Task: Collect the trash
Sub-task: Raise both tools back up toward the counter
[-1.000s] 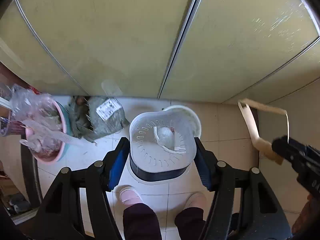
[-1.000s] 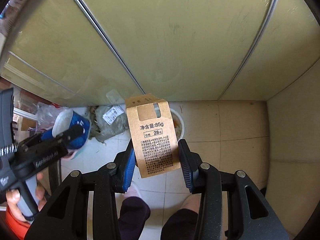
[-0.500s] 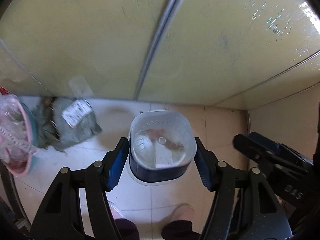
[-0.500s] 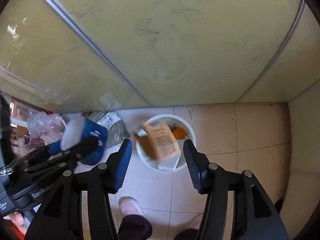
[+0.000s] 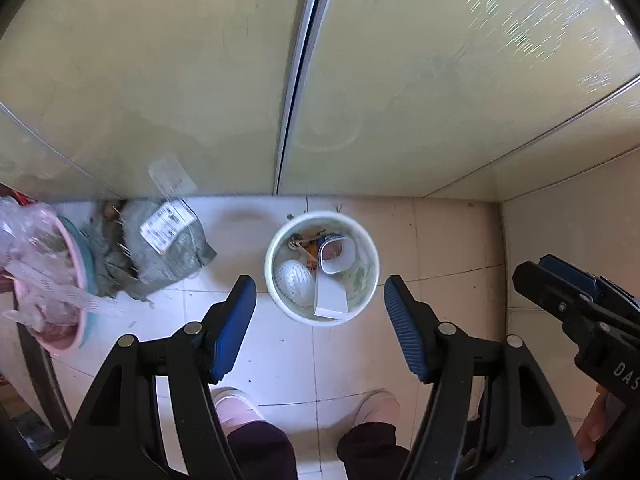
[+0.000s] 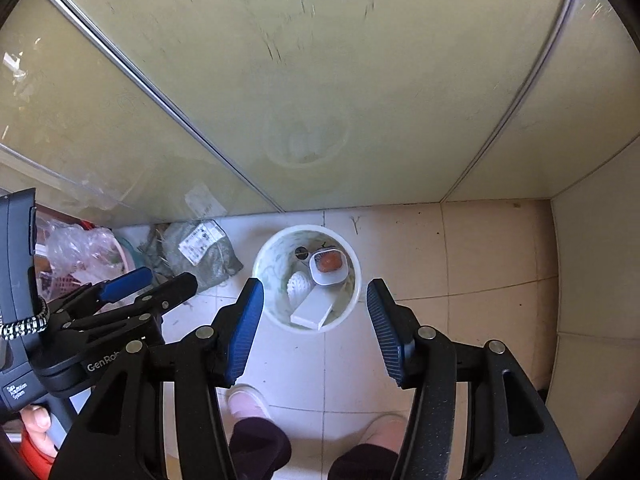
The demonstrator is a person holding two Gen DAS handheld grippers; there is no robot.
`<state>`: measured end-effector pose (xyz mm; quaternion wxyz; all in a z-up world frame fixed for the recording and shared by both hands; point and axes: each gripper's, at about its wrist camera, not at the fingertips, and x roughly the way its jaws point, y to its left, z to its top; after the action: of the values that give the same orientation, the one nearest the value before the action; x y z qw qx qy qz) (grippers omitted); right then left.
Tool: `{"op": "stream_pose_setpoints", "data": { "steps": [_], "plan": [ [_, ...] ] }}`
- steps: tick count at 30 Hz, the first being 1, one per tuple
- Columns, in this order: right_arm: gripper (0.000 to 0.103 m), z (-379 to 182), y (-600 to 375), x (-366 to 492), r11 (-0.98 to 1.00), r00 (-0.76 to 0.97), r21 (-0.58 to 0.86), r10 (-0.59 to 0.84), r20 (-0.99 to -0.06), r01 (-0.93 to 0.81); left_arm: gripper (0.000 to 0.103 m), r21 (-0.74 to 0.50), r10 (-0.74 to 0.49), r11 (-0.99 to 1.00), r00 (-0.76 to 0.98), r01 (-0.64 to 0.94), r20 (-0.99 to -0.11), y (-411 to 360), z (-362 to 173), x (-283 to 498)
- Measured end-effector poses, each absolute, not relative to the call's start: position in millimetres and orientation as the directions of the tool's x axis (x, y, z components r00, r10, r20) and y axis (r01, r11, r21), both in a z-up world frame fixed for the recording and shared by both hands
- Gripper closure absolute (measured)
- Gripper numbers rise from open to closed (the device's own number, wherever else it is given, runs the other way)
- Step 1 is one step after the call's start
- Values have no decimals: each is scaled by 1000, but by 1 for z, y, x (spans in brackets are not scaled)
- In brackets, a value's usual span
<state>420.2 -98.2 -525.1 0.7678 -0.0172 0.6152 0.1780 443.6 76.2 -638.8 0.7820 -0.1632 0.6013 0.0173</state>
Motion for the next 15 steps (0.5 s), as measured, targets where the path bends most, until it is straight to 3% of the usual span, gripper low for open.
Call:
{"op": "stream_pose_setpoints", "data": {
  "steps": [5, 15],
  "plan": [
    [53, -461, -94, 418, 936, 224, 196, 266, -938, -291, 38, -228, -152, 952, 333, -206, -931, 84, -558, 435],
    [53, -279, -96, 399, 942, 380, 185, 285, -880, -279, 37, -212, -104, 960, 472, -181, -875, 101, -364, 408]
  ]
}}
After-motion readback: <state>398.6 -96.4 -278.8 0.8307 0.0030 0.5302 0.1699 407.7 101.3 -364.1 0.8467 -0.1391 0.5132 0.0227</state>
